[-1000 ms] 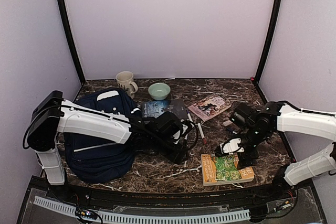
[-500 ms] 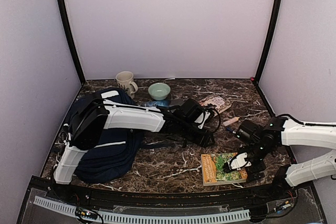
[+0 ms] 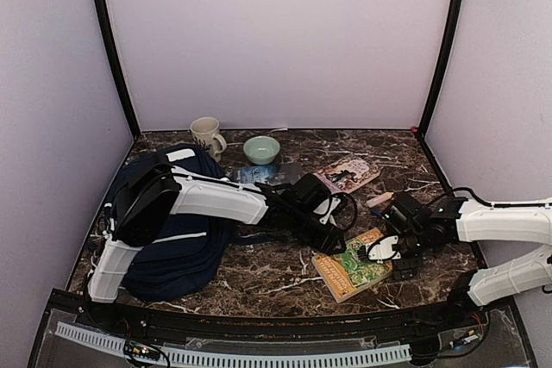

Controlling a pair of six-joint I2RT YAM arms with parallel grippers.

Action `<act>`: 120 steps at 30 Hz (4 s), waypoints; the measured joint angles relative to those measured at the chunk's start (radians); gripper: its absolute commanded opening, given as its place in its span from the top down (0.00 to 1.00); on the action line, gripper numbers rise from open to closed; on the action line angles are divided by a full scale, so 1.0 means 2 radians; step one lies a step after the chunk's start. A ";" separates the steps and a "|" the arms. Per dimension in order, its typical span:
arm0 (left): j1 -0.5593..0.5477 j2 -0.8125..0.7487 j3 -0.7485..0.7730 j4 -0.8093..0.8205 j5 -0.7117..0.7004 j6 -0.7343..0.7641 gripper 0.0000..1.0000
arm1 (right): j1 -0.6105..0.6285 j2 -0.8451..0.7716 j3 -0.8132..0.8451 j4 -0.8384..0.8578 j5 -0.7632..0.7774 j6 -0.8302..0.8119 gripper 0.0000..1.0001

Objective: Pack the student bag
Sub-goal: Rotate the book at the center of the board, then pick up the book at the center of the board.

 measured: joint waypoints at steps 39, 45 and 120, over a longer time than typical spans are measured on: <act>-0.027 -0.220 -0.261 0.012 -0.090 -0.157 0.42 | -0.179 0.225 0.239 -0.004 -0.337 0.251 0.25; -0.016 -0.214 -0.261 0.025 -0.093 -0.178 0.42 | -0.188 0.272 0.239 -0.026 -0.378 0.281 0.33; 0.025 -0.121 -0.343 0.398 0.026 -0.418 0.99 | -0.217 0.367 0.262 -0.061 -0.498 0.353 0.81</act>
